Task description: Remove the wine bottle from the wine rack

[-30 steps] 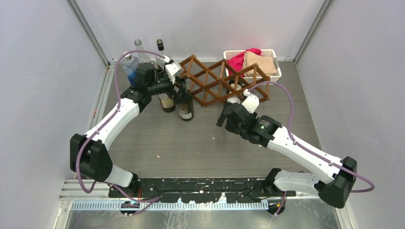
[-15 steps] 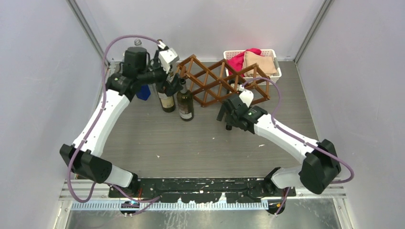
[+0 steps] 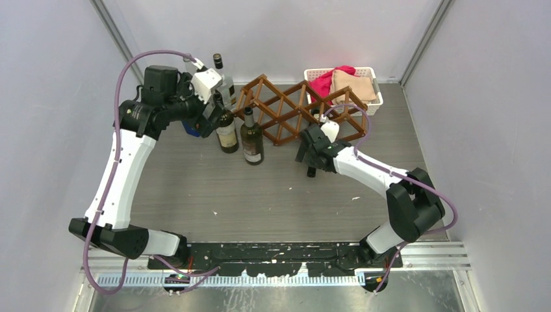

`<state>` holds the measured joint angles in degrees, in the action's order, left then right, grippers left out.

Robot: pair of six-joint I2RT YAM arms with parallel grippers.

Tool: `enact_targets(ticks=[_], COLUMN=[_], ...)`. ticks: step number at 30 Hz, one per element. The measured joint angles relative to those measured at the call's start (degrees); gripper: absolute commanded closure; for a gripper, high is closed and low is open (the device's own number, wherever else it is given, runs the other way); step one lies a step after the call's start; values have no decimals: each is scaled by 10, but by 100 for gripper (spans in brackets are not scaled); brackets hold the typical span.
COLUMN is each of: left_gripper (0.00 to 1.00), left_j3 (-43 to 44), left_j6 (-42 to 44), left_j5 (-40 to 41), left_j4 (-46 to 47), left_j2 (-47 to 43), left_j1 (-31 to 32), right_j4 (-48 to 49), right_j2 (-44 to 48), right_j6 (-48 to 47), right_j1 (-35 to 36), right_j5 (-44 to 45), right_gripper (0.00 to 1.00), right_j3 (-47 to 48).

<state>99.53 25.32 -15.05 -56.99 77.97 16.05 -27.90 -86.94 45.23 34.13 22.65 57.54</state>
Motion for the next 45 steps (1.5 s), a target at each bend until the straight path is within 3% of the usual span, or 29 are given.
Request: enact_targets(ticks=[15,19,23,30,40,45], left_gripper=[0,0,0,0,0,1], left_j3=[-1,-22,-35,-55,-72,-79], left_j6=[-41,-46,-54,-56,-57,-57], left_j5=[-14,-19,-26,-38,-45,-48], left_j4=[-55,-54,-54,-52,-40,-33], left_j2=[0,-13,-20,-26,-32,-33], left_j1=[-4,-4,-4,-4,-4,-4], right_j4=[64,75,86,109,101,80], right_j2=[10,10,11,54,92,125], right_j6=[0,-1,-7,-6,-2,-3], right_j1=[0,0,1,6,26,68], right_j5=[22,25,27,27,40,73], right_gripper=[33,50,77,99,99,99], right_j3=[-49,-49,-51,-94,-108,-116])
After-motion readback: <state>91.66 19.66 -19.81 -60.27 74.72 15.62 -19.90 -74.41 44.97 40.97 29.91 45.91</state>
